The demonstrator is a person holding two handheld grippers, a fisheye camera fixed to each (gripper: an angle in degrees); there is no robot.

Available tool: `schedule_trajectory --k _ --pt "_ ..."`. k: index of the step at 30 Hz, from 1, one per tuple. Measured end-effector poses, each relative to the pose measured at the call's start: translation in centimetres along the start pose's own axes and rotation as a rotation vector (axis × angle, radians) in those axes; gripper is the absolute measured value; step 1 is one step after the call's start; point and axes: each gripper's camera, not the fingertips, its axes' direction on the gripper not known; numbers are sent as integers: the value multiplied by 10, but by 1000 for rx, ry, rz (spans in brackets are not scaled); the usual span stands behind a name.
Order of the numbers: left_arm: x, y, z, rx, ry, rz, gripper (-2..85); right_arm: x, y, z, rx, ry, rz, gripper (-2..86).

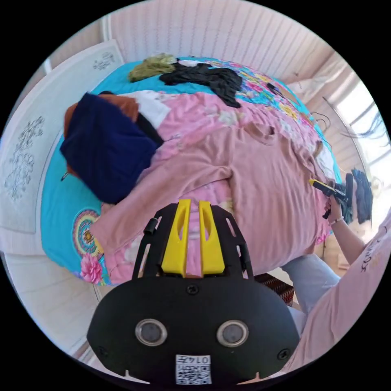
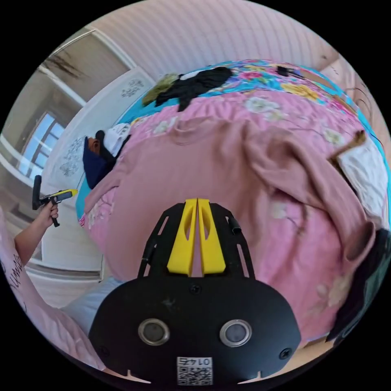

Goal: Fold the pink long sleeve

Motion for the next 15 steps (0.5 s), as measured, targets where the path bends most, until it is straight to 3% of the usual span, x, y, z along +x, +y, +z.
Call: schedule_trajectory --k 2,5,11,15 --pt "99 -41 38 -10 129 217 51 56 54 -57 68 214 161 8" --pt "233 -85 90 -5 221 506 59 111 109 -110 101 367 360 18" --pt "469 -142 177 70 340 814 73 155 163 -151 242 385 443 86" --pt "563 -155 248 -43 319 870 81 177 178 -149 269 358 475 97"
